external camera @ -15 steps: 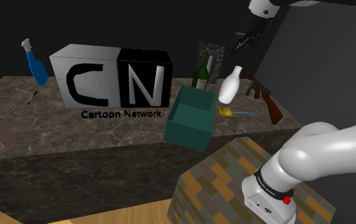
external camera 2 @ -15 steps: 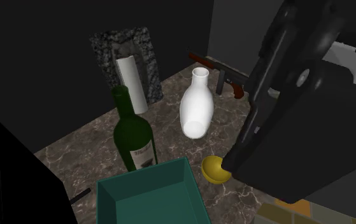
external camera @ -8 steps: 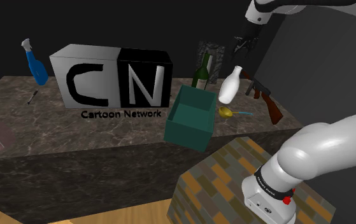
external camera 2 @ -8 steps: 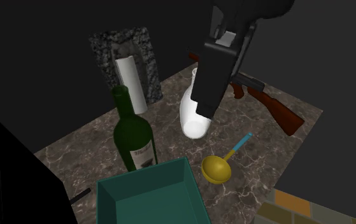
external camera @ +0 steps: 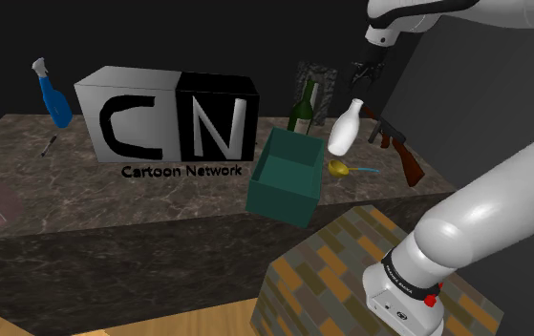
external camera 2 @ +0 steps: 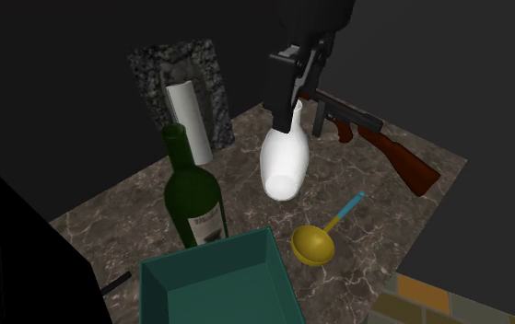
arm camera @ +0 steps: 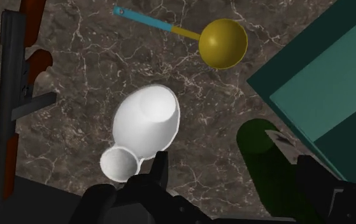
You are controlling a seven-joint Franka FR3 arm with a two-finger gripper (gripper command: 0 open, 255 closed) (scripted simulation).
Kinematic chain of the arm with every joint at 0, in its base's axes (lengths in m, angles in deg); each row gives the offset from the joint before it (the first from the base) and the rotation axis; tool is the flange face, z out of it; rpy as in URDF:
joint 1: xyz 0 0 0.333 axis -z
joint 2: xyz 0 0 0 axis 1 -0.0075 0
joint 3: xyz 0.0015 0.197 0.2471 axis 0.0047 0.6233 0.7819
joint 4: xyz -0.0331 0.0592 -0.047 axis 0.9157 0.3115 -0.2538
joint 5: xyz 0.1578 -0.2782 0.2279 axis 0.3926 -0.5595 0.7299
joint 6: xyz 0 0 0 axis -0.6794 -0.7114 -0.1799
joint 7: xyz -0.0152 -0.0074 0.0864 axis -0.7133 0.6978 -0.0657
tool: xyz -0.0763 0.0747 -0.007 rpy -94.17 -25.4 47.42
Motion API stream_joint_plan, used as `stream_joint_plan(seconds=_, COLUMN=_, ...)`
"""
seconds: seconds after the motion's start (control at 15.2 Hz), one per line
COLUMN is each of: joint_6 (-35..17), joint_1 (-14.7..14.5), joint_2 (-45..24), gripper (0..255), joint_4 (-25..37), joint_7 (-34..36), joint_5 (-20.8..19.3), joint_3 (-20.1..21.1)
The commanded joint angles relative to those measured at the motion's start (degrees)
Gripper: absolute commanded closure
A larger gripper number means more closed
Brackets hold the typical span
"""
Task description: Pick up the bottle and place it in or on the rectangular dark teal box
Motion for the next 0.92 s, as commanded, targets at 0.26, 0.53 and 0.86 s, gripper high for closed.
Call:
stream_joint_plan(seconds=0.26, joint_6=-0.9, joint_1=2.4, joint_2=-12.5, gripper=0, joint_4=8.5, joint_7=-5.9, joint_5=4.1, joint_3=-3.8)
stream_joint_plan(seconds=0.53, joint_6=-0.2, joint_1=5.2, joint_2=-21.5, gripper=0, joint_4=15.9, joint_7=-9.8, joint_5=7.6, joint_3=-5.4)
stream_joint_plan(seconds=0.86, joint_6=-3.0, joint_1=5.5, joint_2=-22.6, gripper=0, joint_4=13.9, joint_7=-10.2, joint_5=8.0, joint_3=-5.3)
